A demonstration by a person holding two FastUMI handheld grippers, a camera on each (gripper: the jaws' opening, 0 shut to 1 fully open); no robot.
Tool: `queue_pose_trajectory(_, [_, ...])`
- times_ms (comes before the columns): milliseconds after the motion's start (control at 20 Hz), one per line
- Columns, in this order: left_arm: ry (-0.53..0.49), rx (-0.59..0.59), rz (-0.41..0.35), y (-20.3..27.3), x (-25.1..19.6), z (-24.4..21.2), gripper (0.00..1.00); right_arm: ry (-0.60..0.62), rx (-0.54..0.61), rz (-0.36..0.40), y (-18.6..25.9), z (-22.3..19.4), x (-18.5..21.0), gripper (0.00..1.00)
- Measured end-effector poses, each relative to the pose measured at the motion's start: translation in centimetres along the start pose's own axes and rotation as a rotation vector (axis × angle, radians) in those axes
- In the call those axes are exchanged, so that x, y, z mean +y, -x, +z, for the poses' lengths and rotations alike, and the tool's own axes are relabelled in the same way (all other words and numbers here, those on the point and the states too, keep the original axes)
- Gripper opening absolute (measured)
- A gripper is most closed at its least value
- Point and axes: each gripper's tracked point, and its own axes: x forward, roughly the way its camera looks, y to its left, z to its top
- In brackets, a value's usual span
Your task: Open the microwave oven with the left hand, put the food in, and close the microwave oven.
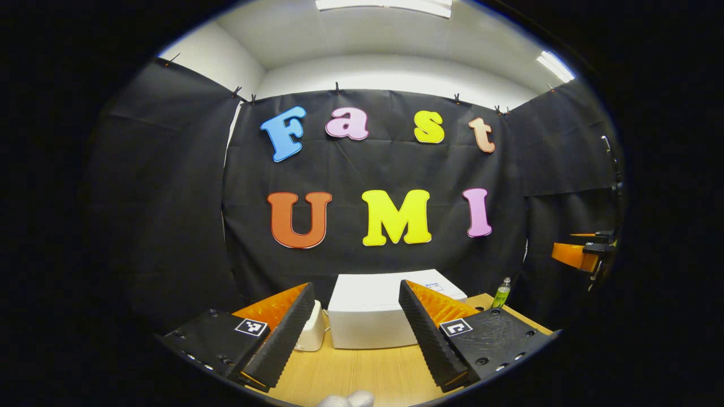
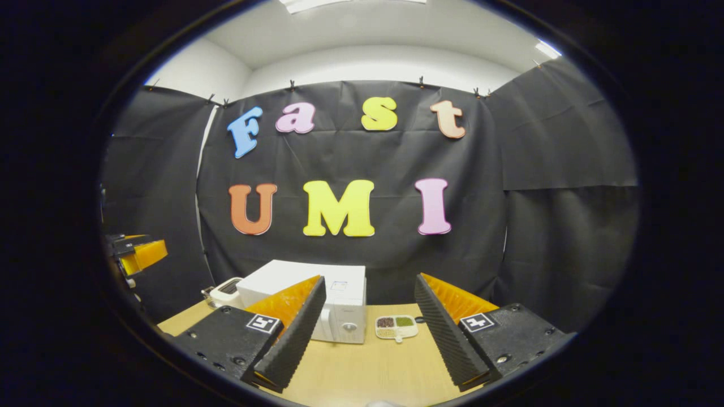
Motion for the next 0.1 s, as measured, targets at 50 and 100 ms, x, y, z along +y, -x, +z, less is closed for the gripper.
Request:
queue_pose_trajectory(50, [-0.002, -0.001, 0.001, 0.14, -0.02, 0.14, 0.95, 0.002, 0.001, -0.002, 0.05, 0.1, -0.08, 1.0])
queue_pose_trajectory(100, [-0.008, -0.002, 0.006, 0.21, 0.01, 0.16, 0.95, 0.002, 0.001, -0.004, 0.02, 0.15, -0.15, 0.92])
